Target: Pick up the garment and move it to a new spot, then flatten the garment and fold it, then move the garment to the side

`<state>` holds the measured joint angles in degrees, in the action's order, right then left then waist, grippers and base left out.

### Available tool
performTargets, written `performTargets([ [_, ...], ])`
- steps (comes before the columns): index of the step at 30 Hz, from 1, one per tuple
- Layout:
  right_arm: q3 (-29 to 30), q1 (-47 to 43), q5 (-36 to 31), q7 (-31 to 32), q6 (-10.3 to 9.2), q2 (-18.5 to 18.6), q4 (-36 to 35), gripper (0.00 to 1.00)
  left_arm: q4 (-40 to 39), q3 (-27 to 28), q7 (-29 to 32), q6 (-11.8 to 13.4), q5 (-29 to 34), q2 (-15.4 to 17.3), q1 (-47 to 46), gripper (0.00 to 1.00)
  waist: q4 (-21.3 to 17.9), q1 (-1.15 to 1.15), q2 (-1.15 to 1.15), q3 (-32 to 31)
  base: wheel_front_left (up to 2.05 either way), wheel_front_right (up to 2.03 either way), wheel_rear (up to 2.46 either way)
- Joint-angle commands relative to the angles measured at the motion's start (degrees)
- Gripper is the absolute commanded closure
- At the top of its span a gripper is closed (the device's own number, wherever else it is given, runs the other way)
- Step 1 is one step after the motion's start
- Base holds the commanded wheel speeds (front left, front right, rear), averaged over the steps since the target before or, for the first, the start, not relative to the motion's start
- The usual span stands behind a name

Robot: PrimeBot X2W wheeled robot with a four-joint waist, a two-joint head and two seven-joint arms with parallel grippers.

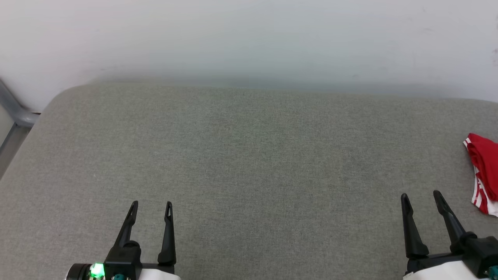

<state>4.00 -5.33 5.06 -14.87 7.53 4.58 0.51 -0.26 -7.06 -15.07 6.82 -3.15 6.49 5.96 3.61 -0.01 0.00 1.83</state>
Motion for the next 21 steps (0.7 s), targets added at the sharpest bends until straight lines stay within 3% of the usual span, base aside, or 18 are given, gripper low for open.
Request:
performTargets([
  [1,0.02,-1.12,0.19,-0.27,-0.09,-0.61,-0.25,0.00,0.08,0.26,-0.12,-0.66,-0.04,-0.23,0.85,0.00,-0.18,0.01,0.00,-0.49,0.00,0.00,0.00],
  [21,1.17,-4.33,-0.05,-0.32,-0.09,-1.83,-2.34,0.00,0.54,2.18,-0.12,-2.75,0.80,-1.10,1.61,0.00,-0.73,0.01,0.00,-1.19,0.00,0.00,0.00],
])
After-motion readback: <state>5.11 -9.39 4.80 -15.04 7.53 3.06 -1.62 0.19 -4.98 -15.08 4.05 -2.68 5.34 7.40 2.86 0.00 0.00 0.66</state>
